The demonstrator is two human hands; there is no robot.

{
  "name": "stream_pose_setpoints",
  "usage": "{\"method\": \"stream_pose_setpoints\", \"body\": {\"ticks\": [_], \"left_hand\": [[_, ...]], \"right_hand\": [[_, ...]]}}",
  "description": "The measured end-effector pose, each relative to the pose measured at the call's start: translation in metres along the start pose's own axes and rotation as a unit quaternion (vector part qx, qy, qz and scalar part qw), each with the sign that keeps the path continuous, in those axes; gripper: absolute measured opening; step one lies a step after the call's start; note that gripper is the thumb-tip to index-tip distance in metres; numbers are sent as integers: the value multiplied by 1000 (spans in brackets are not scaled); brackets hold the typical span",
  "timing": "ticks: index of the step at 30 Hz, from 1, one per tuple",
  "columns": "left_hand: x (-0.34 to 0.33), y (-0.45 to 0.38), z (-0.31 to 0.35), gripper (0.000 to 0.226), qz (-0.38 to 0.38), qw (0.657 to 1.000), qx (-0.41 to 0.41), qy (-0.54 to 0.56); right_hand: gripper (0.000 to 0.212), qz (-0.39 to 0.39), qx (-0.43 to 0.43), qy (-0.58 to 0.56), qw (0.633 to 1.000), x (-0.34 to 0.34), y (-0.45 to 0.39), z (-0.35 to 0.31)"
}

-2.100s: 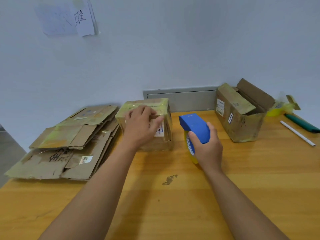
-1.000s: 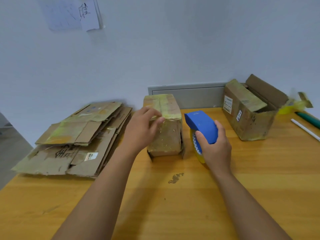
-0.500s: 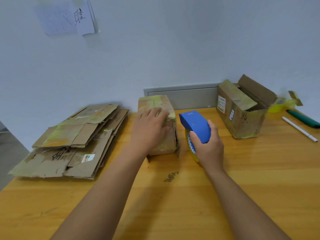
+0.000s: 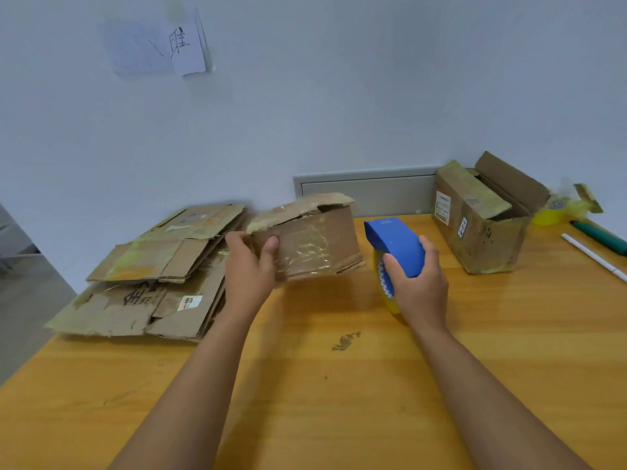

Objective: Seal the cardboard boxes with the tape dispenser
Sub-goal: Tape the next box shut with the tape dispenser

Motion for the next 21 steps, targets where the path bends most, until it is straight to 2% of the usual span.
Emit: {"method": "stream_pose_setpoints", "body": {"ticks": [2, 5, 9, 12, 15, 17, 19, 21], "left_hand": [[4, 10, -11, 51, -16, 1000, -11, -9], [-2, 24, -7, 56, -69, 987, -111, -90], [-9, 40, 4, 44, -76, 939, -224, -250], [-14, 46, 5, 56, -79, 916, -233, -316], [-34, 59, 23, 79, -111, 895, -306, -306], [-51, 67, 38, 85, -139, 883, -344, -288], [-64, 66, 43, 79, -155, 880, -338, -294], [-67, 64, 44, 63, -145, 881, -337, -297]], "right_hand": [[71, 2, 8, 6, 1000, -1, 0, -1], [72, 0, 8, 11, 1000, -3, -1, -2], [73, 2, 8, 12, 1000, -2, 0, -4], [72, 6, 9, 9, 1000, 0, 1, -4], [72, 10, 3, 4, 1000, 2, 1, -4], [73, 5, 5, -3, 1000, 2, 1, -5], [74, 0, 6, -8, 1000, 5, 2, -5], [74, 6, 6, -12, 1000, 10, 3, -5]]}}
Point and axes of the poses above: each hand's wrist, its own y-axis away from the middle knuckle, its own x-axis out of the back of the hand, z = x × y, the point moved 9 cm from there along -y, towards the middle knuckle, and after that the axes turned 13 degrees about z, right-handed, at the moved point
